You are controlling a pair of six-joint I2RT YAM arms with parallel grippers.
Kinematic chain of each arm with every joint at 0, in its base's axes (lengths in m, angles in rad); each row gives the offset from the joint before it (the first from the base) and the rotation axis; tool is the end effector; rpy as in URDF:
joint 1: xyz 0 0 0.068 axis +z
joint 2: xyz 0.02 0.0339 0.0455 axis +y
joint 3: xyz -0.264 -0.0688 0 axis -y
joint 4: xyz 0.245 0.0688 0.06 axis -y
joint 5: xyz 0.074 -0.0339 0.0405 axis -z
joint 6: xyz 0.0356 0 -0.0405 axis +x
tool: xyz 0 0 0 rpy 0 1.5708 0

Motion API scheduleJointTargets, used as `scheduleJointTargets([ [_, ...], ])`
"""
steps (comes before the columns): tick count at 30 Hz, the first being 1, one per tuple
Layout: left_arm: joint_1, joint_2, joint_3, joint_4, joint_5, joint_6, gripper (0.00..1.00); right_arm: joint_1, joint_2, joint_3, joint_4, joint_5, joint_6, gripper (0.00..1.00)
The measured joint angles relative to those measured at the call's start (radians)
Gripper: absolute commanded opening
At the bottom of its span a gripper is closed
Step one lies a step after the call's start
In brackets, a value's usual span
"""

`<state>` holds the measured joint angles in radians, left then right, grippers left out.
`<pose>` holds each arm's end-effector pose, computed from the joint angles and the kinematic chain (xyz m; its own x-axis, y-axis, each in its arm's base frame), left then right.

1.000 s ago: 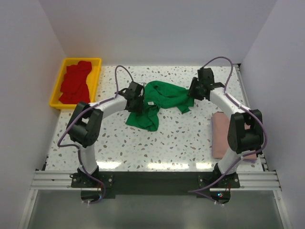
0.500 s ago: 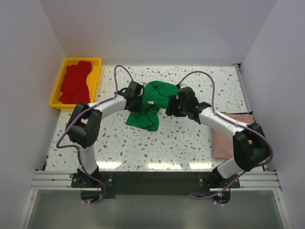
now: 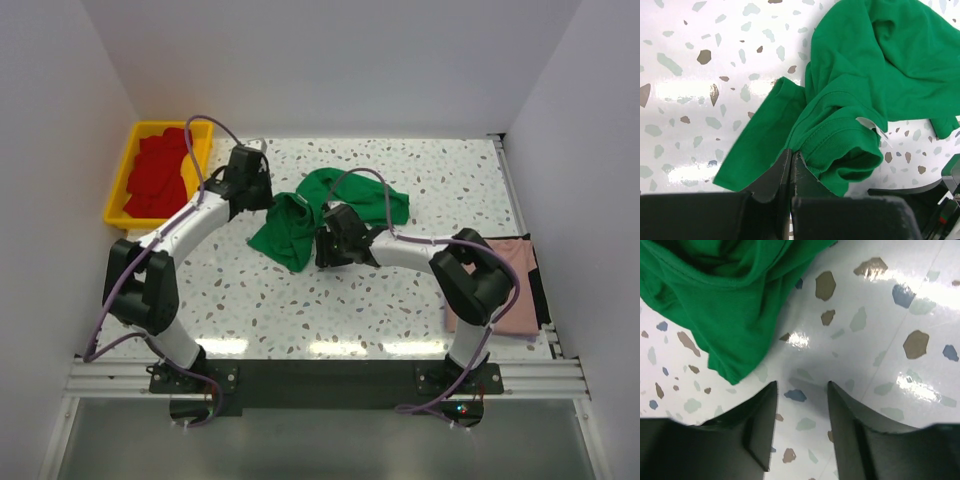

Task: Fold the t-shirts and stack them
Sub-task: Flatten the tshirt out

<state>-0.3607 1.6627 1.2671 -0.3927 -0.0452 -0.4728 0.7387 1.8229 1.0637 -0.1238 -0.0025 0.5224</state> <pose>0.3474 -0.1293 0.2596 -0.7377 -0.2079 -0.6423 -0.0148 0.9561 -0.2925 0.2768 0.2522 0.1594 -0.8316 -0.0825 -0.5492 -0.2995 0.8994 0.3184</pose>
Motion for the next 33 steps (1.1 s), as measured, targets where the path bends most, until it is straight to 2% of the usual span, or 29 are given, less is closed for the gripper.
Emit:
scheduleJointTargets([
  [1,0.005,-0.003,0.003,-0.001,0.002,-0.003,0.00,0.004,0.007,0.010,0.005,0.008,0.004,0.38],
  [4,0.011,-0.003,0.013,-0.003,0.011,-0.004,0.00,0.006,0.013,0.023,0.007,0.028,0.020,0.30],
  [6,0.011,-0.003,0.018,-0.006,0.016,-0.004,0.00,0.006,0.013,0.029,0.007,0.048,0.031,0.31],
  [8,0.012,-0.003,0.021,-0.009,0.016,-0.004,0.00,0.006,0.011,0.032,0.004,0.075,0.037,0.35],
  [11,0.013,-0.005,0.025,-0.016,0.017,-0.004,0.00,0.000,-0.007,0.031,-0.019,0.118,0.039,0.47],
  [12,0.014,-0.008,0.025,-0.019,0.019,-0.004,0.00,-0.004,-0.019,0.031,-0.023,0.120,0.036,0.55],
  [15,0.016,-0.022,0.030,-0.023,0.025,-0.004,0.00,-0.008,-0.074,0.019,-0.002,0.108,0.031,0.63],
  [21,0.019,-0.038,0.066,-0.027,0.044,-0.005,0.00,0.063,-0.107,0.037,0.058,0.087,0.015,0.64],
  [27,0.019,-0.039,0.072,-0.030,0.056,-0.005,0.00,0.175,0.027,0.116,0.064,0.109,0.009,0.64],
  [33,0.019,-0.039,0.086,-0.050,0.057,-0.005,0.00,0.190,0.129,0.165,0.019,0.212,0.015,0.61],
])
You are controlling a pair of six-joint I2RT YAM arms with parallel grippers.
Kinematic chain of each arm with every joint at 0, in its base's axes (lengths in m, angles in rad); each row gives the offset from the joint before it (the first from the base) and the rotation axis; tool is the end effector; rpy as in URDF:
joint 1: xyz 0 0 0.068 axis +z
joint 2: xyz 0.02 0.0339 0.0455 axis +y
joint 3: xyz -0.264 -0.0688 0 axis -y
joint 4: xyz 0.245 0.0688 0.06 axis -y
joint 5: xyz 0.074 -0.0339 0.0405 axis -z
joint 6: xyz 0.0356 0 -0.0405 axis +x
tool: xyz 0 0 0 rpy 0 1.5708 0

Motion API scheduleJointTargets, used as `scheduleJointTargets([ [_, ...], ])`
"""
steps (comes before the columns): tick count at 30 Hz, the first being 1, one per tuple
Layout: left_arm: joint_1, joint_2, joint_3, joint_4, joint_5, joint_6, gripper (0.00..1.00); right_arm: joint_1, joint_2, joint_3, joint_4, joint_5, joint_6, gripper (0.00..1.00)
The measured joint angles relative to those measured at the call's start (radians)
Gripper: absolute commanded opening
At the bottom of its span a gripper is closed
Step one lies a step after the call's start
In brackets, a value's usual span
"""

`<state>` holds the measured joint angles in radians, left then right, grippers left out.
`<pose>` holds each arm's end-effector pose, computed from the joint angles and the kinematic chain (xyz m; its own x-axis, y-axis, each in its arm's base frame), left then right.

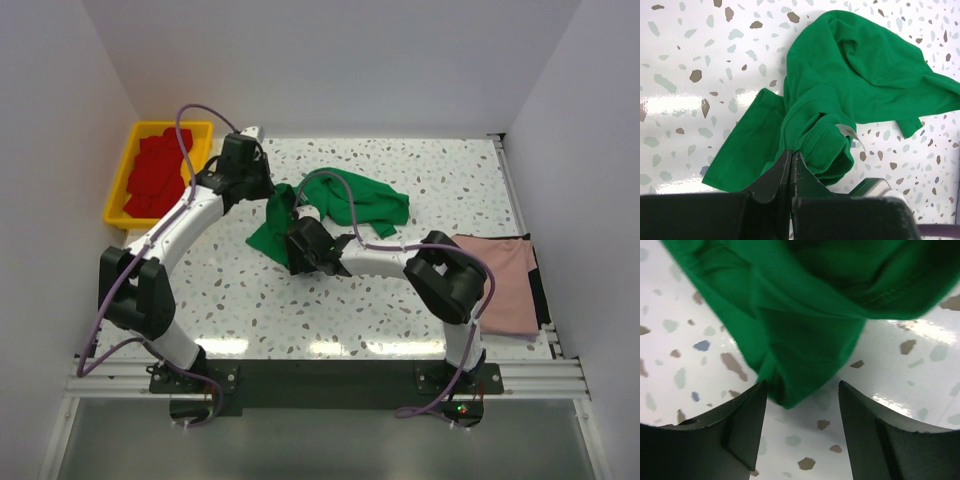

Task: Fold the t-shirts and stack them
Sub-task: Flatten the tshirt out

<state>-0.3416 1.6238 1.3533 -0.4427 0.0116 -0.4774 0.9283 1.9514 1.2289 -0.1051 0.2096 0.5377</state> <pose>0.3475 -0.1240 0.2978 -0.7052 -0.2369 -0.6682 0.0216 0.9349 -0.3542 0.2547 0.3279 0.1615 -0.7368 -0.1484 -0.6596 -0.3742 0.9021 0.2150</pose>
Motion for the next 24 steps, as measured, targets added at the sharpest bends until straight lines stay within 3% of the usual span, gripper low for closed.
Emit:
scheduleJointTargets([
  [2,0.000,0.000,0.008,-0.002,0.000,0.000,0.00,-0.002,0.006,0.004,-0.018,0.043,0.006,0.57],
  [5,0.000,-0.001,0.020,-0.006,0.000,0.001,0.00,-0.005,0.011,0.018,-0.038,0.093,0.024,0.38],
  [8,0.000,-0.001,0.028,-0.010,-0.001,0.001,0.00,-0.006,0.017,0.037,-0.039,0.122,0.035,0.06],
  [9,0.000,-0.001,0.031,-0.013,-0.001,0.001,0.00,-0.006,0.018,0.042,-0.040,0.127,0.037,0.01],
  [16,0.015,-0.024,0.067,-0.053,-0.041,0.013,0.00,-0.008,-0.034,0.069,-0.170,0.225,0.021,0.00],
  [21,0.060,-0.100,0.103,-0.083,-0.123,0.020,0.00,-0.055,-0.246,0.101,-0.338,0.306,-0.060,0.00],
  [24,0.074,-0.158,0.142,-0.098,-0.180,0.026,0.00,-0.087,-0.367,0.216,-0.433,0.355,-0.130,0.00],
])
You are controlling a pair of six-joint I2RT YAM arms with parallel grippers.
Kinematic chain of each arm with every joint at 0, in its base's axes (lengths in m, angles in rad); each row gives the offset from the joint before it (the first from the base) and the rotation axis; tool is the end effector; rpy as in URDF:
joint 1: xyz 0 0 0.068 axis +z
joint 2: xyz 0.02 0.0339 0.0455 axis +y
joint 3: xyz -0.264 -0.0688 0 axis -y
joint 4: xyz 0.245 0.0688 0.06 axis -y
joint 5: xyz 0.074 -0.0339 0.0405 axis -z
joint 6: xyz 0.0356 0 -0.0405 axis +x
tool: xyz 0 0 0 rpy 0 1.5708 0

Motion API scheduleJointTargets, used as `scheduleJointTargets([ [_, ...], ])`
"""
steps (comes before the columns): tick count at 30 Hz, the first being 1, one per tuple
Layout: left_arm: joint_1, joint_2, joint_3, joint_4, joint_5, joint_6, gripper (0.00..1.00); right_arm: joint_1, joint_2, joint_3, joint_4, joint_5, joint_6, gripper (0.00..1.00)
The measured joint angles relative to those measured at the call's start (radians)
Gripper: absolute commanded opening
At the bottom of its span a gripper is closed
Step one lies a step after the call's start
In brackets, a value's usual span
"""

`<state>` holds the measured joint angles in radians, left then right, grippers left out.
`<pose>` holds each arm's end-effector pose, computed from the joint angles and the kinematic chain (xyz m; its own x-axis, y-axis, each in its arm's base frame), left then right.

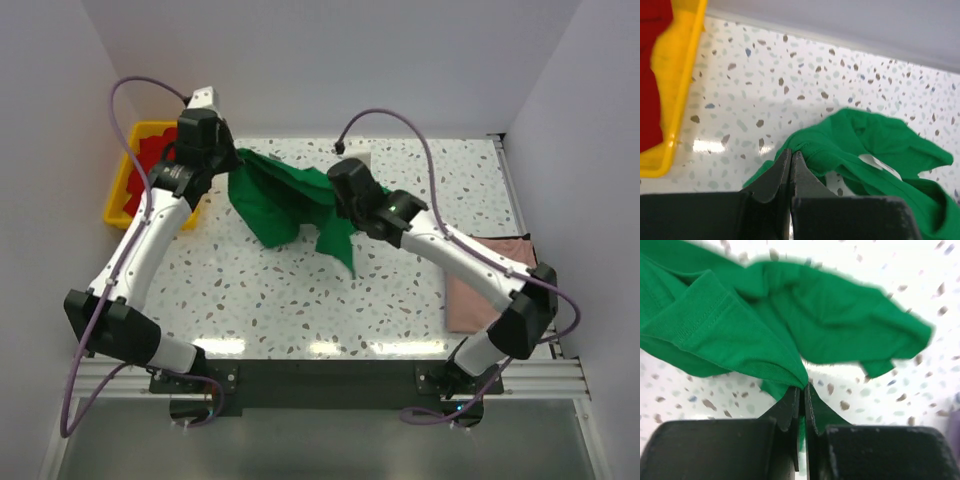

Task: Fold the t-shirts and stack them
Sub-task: Flatten the tshirt out

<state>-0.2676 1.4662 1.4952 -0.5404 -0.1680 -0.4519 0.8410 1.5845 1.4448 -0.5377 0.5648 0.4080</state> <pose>0.3205 -0.0817 0.3897 -0.4770 -0.3156 -0.8203 -0.0981 0.9466 -0.3072 0.2513 0.2524 0.3375 -0.5230 -0.0820 -0.8484 -0.1568 0.9876 0.0012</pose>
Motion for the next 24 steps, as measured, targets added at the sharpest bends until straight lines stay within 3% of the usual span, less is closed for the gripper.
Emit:
scheduleJointTargets([
  [8,0.013,-0.079,0.187,-0.010,-0.113,0.022,0.00,0.014,-0.080,0.475,-0.221,-0.051,-0.169,0.00],
  [16,0.121,-0.067,0.455,-0.023,-0.114,0.025,0.00,0.138,0.112,1.117,-0.428,-0.241,-0.219,0.00],
  [18,0.168,-0.042,0.550,-0.021,-0.105,0.025,0.00,0.183,0.119,1.136,-0.428,-0.275,-0.221,0.00],
  [24,0.246,0.036,0.745,0.019,-0.089,0.014,0.00,0.224,0.041,0.941,-0.314,-0.314,-0.236,0.00],
])
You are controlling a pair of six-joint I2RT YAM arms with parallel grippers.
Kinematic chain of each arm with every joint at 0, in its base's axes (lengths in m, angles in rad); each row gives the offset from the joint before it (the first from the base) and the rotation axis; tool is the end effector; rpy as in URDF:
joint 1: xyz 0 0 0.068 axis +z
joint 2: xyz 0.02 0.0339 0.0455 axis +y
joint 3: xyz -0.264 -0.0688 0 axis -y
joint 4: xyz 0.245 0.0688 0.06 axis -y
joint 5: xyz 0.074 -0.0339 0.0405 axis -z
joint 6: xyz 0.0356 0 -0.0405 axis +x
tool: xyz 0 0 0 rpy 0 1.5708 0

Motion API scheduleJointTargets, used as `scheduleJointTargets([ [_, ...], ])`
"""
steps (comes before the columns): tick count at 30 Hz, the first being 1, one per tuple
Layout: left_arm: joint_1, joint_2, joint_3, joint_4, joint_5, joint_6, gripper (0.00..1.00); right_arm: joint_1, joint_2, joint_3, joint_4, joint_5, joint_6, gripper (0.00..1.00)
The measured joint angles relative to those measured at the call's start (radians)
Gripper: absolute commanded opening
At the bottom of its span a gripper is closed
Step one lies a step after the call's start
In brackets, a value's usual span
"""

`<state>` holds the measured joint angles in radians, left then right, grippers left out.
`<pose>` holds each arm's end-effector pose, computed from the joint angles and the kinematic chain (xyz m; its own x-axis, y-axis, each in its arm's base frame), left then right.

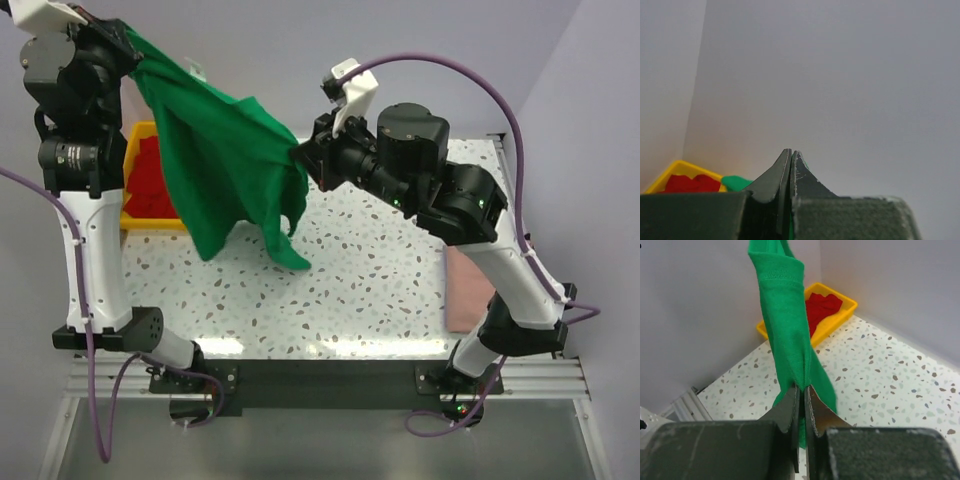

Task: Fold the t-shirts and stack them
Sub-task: Flatten the tshirt out

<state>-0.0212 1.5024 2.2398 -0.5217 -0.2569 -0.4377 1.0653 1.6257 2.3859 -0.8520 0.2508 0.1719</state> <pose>0.2490 0.0038 0.6092 0.2903 -0.4162 -0.8617 -0.1155 0.8787 -0.4633 0.1427 0.2396 0.5795 -0.1682 0.0382 -0.9850 -0.7096 0.6889 0.1479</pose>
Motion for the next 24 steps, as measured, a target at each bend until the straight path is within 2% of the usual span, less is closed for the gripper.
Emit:
scheduleJointTargets([
  [5,0.004,0.121,0.072,0.100,0.087,-0.054,0.00,-0.021,-0.003,-0.021,0.062,0.126,-0.064,0.00],
  [7,0.003,0.207,0.094,0.157,0.154,-0.093,0.00,-0.088,-0.015,-0.068,0.092,0.147,-0.072,0.00],
  [9,-0.002,0.308,0.098,0.206,0.233,-0.127,0.00,-0.195,-0.037,-0.157,0.118,0.145,-0.066,0.00],
  [12,-0.048,0.483,0.113,0.249,0.316,-0.153,0.00,-0.403,-0.058,-0.397,0.179,0.128,-0.021,0.00],
  [16,-0.158,0.752,0.121,0.280,0.402,-0.155,0.00,-0.558,-0.034,-0.687,0.206,0.119,0.044,0.00],
  [17,-0.184,0.812,0.118,0.278,0.422,-0.155,0.15,-0.595,-0.018,-0.755,0.201,0.109,0.062,0.00],
  [19,-0.230,0.916,0.100,0.274,0.456,-0.160,0.34,-0.656,0.026,-0.853,0.206,0.085,0.097,0.00],
  [20,-0.246,0.944,0.073,0.272,0.469,-0.168,0.47,-0.693,0.060,-0.899,0.205,0.064,0.115,0.00],
  [21,-0.259,0.962,0.034,0.266,0.485,-0.174,0.52,-0.725,0.091,-0.930,0.205,0.046,0.131,0.00],
  [23,-0.272,0.958,-0.065,0.269,0.501,-0.189,0.62,-0.777,0.142,-0.969,0.206,0.017,0.157,0.17],
  [24,-0.272,0.934,-0.132,0.282,0.503,-0.194,0.64,-0.801,0.160,-0.986,0.206,0.008,0.172,0.24],
])
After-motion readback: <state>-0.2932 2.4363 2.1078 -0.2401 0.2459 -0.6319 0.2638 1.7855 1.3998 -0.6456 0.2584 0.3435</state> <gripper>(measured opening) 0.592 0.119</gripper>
